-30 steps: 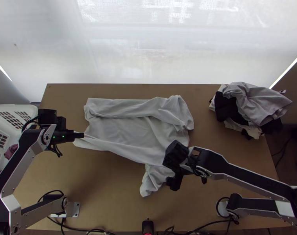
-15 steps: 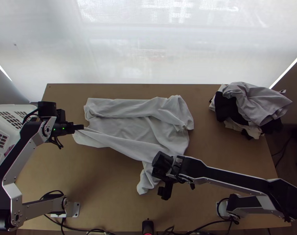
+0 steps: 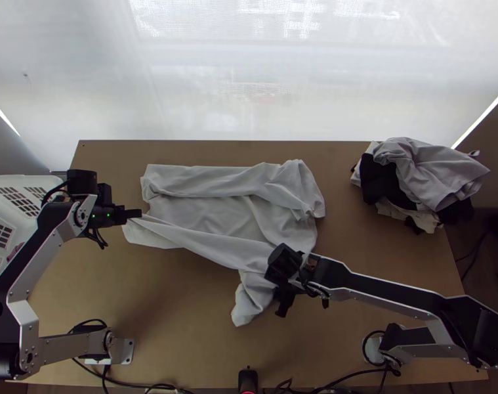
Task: Fold the t-shirt
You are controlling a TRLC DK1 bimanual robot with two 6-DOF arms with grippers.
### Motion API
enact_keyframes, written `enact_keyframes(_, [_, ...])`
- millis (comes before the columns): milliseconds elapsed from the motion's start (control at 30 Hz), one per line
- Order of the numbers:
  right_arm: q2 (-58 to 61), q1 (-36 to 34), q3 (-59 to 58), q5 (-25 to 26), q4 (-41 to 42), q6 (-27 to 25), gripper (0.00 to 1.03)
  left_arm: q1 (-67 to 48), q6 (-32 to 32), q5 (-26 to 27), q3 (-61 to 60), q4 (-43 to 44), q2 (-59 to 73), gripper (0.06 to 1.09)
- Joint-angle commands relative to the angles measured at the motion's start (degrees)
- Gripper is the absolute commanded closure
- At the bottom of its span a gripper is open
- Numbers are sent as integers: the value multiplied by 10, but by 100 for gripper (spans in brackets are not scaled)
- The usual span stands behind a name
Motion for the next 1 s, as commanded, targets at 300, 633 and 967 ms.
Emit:
enact_keyframes(300, [-9,-97,86,14,32,-23,100,-2,2,1,-12,-8,-11,105])
enact_keyframes(633, [155,-106,297,3,39,-44,100,-11,-4,2,-39,-9,-19,105])
enact_keyframes(967, [335,-117,411,0,69,-7,39,-16,-12,2,-65,-9,-23,105])
